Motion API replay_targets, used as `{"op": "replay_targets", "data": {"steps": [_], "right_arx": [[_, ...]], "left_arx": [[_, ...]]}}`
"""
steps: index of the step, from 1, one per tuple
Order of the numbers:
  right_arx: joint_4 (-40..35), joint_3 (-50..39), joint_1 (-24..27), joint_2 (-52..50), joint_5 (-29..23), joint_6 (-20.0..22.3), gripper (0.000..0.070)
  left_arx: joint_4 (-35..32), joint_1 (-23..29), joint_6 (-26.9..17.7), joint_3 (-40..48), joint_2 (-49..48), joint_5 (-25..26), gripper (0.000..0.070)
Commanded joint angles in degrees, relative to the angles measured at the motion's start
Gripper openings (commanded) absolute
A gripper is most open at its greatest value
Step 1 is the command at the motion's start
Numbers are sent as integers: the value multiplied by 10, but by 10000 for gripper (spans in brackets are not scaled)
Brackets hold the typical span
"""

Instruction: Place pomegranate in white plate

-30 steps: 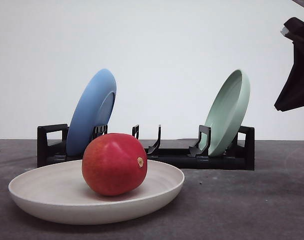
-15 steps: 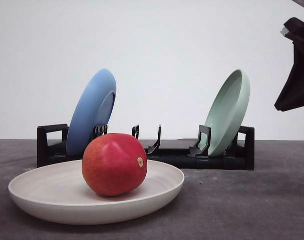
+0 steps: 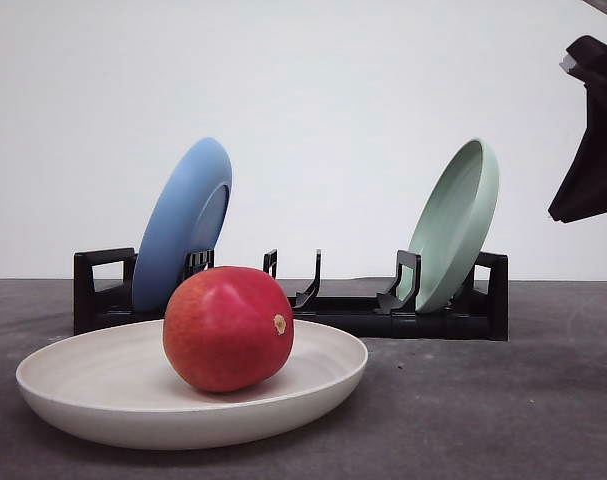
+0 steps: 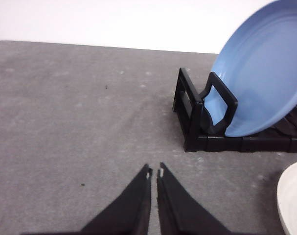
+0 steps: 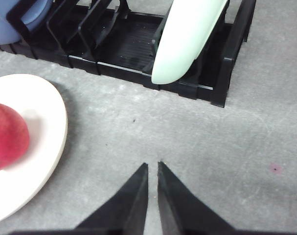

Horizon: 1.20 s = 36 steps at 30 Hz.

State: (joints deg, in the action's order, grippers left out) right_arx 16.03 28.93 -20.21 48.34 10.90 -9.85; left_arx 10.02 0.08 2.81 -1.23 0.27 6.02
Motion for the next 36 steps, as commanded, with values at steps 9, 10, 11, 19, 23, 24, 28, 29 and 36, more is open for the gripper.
{"op": "replay_targets", "data": {"steps": [9, 10, 11, 19, 23, 24, 28, 29, 36], "right_arx": [[-6, 2, -3, 2, 0, 1, 30], [-6, 2, -3, 2, 0, 2, 30], [-6, 2, -3, 2, 0, 2, 29], [-6, 2, -3, 1, -1, 3, 30], [-1, -3, -1, -37, -41, 87, 30], [-5, -10, -1, -54, -49, 100, 30], [-42, -70, 16, -148, -55, 132, 30], [-56, -93, 24, -176, -55, 133, 30], [-107, -218, 102, -349, -66, 94, 30]], "left_arx": [[-9, -1, -15, 5, 0, 0, 0], [-9, -1, -15, 5, 0, 0, 0], [-9, -1, -15, 5, 0, 0, 0], [-9, -1, -15, 5, 0, 0, 0], [-9, -1, -15, 5, 0, 0, 0], [-9, -1, -15, 5, 0, 0, 0], [-9, -1, -15, 5, 0, 0, 0], [-9, -1, -15, 5, 0, 0, 0], [-9, -1, -15, 5, 0, 0, 0]]}}
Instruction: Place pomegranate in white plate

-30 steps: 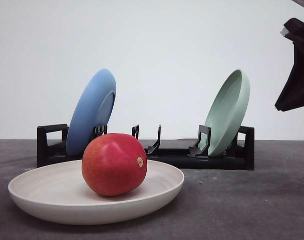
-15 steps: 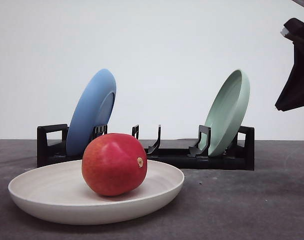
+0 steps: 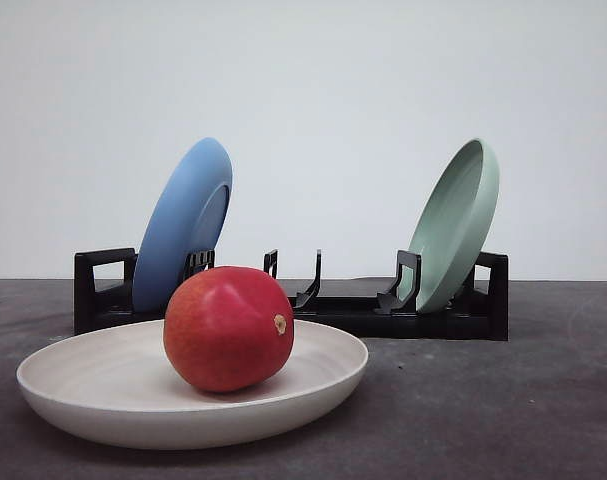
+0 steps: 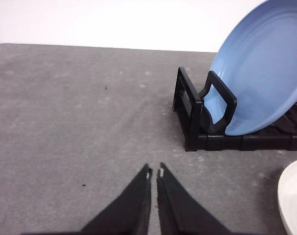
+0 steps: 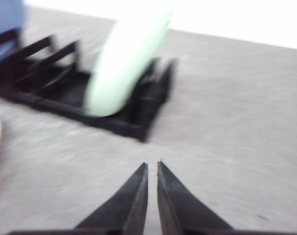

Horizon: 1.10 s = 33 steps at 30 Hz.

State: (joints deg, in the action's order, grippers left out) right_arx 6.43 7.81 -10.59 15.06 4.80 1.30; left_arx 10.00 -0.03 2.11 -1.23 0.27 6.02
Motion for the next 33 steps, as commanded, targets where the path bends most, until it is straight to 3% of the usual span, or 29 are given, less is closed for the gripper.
{"op": "replay_targets", "data": {"steps": [1, 11, 33], "right_arx": [[-10, -17, 17, -35, -13, -23, 30], [-9, -72, 88, -149, -62, -29, 30], [-6, -72, 89, -149, -63, -28, 30]], "left_arx": [[-9, 0, -8, 5, 0, 0, 0], [-9, 0, -8, 5, 0, 0, 0], [-9, 0, -8, 5, 0, 0, 0]]}}
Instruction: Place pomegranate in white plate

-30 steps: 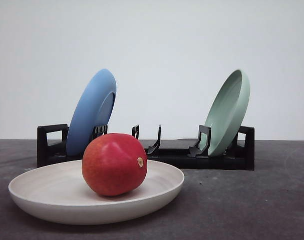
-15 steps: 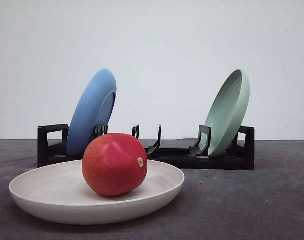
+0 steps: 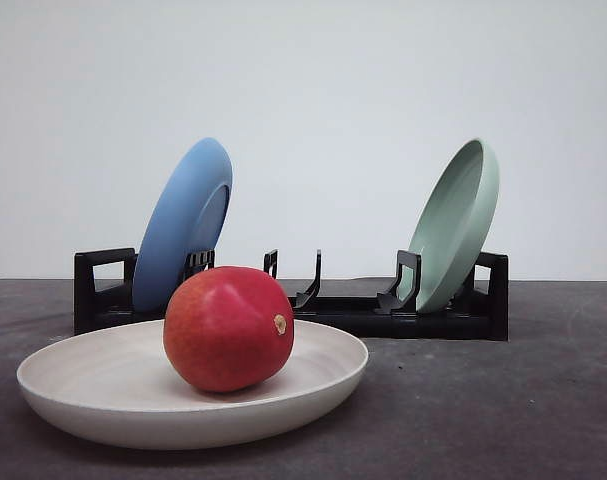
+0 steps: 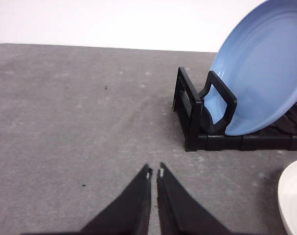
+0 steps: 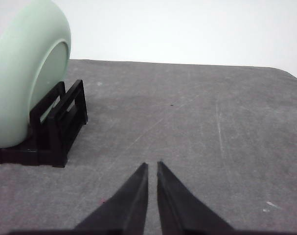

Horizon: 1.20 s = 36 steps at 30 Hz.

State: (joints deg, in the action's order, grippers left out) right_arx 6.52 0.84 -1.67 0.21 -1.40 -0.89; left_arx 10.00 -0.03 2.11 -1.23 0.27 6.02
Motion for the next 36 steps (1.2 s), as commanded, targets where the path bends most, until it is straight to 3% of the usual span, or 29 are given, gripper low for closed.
{"op": "replay_targets", "data": {"steps": [1, 36], "right_arx": [[-7, -2, 0, 0, -1, -6, 30], [-7, -2, 0, 0, -1, -6, 30]], "left_arx": [[-9, 0, -9, 5, 0, 0, 0], [-9, 0, -9, 5, 0, 0, 0]]}}
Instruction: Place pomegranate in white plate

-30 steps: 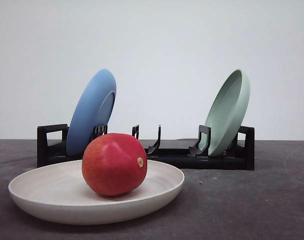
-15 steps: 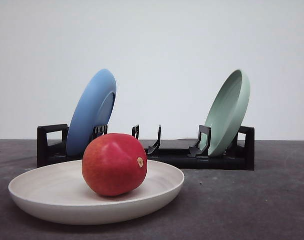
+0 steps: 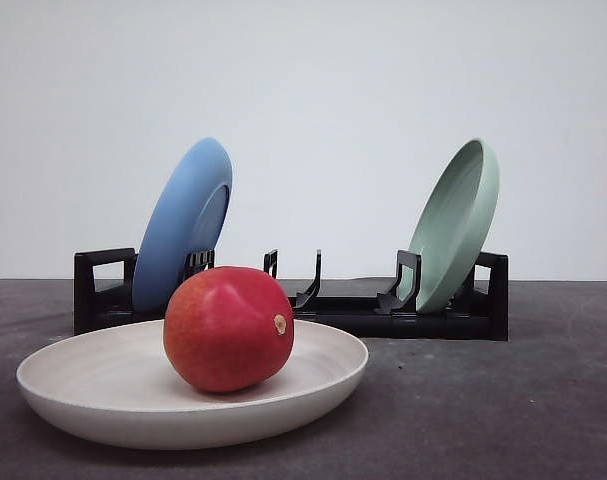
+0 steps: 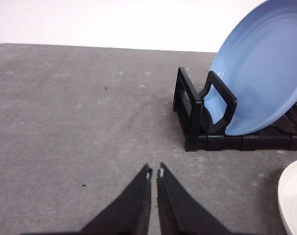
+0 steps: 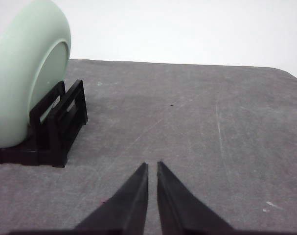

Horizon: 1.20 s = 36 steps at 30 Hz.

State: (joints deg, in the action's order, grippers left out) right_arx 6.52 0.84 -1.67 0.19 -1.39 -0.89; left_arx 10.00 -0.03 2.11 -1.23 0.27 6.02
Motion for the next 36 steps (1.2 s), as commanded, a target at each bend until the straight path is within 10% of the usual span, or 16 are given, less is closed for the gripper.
{"op": "replay_targets", "data": {"steps": [1, 36], "right_arx": [[-7, -2, 0, 0, -2, -6, 30], [-7, -2, 0, 0, -2, -6, 30]], "left_arx": [[-9, 0, -8, 5, 0, 0, 0], [-9, 0, -9, 5, 0, 0, 0]]}}
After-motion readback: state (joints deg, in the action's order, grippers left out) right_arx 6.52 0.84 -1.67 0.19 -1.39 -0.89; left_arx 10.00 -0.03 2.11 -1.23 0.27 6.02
